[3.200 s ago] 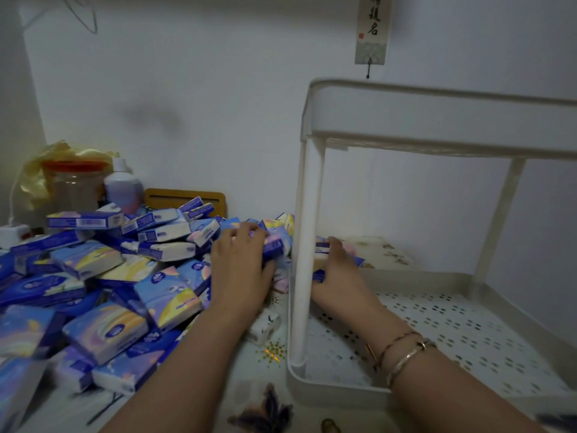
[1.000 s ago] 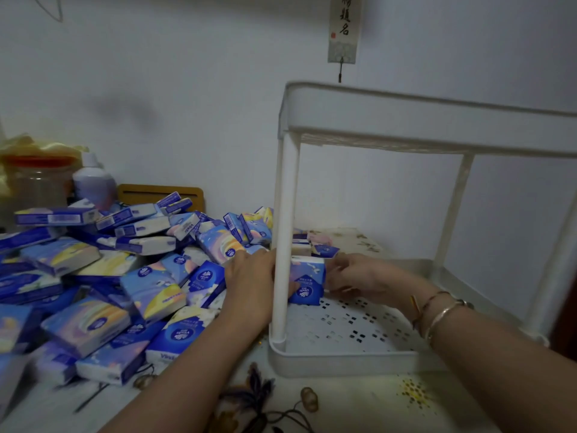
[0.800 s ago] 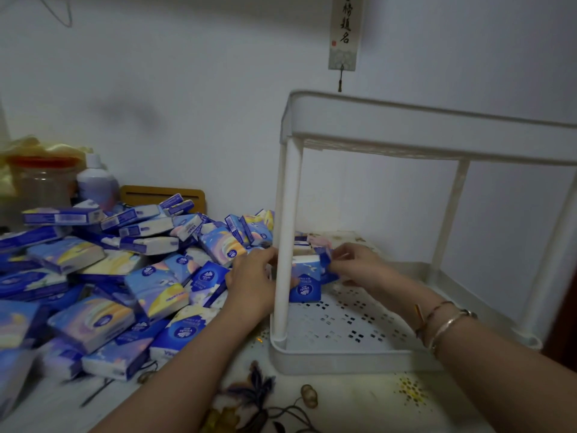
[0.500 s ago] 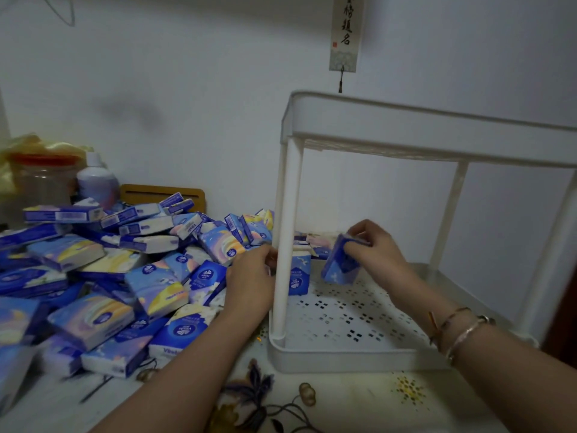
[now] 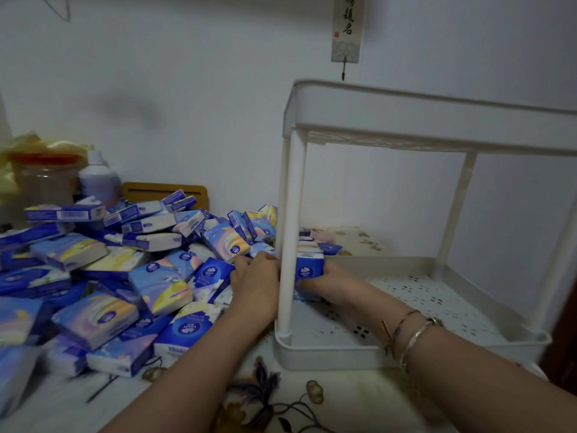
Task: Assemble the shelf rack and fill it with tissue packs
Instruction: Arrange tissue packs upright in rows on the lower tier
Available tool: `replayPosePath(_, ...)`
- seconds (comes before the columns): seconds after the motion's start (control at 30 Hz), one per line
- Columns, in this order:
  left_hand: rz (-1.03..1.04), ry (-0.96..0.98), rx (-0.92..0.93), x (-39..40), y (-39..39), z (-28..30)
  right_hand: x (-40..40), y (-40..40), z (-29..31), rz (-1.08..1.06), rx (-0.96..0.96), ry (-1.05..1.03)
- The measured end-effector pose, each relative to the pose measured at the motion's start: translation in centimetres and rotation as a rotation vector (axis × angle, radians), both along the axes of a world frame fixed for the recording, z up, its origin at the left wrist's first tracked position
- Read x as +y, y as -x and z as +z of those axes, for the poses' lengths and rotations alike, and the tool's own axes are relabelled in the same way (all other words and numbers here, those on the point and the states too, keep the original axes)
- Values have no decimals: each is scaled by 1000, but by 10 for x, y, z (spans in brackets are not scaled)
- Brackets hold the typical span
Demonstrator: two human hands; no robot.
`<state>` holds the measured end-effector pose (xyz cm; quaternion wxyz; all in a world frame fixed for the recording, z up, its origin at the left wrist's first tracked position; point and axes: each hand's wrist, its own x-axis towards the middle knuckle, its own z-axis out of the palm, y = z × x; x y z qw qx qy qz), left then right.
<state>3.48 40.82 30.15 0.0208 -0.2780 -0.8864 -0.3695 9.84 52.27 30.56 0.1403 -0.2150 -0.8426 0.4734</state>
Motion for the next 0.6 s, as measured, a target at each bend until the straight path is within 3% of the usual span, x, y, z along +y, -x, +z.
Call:
replayPosePath(0.13, -21, 12, -21, 2, 3, -2, -2, -3, 1, -18, 23, 58)
replayPosePath(0.33, 5, 3, 347, -22, -5, 14, -4, -27, 17, -101, -47, -62)
replayPosePath(0.47, 100, 79, 387, -50, 1, 31, -7, -46, 24, -210, 148, -317)
replayPosePath(0.6, 190, 228, 385, -91, 1, 35, -32, -68, 30, -149, 365, -387)
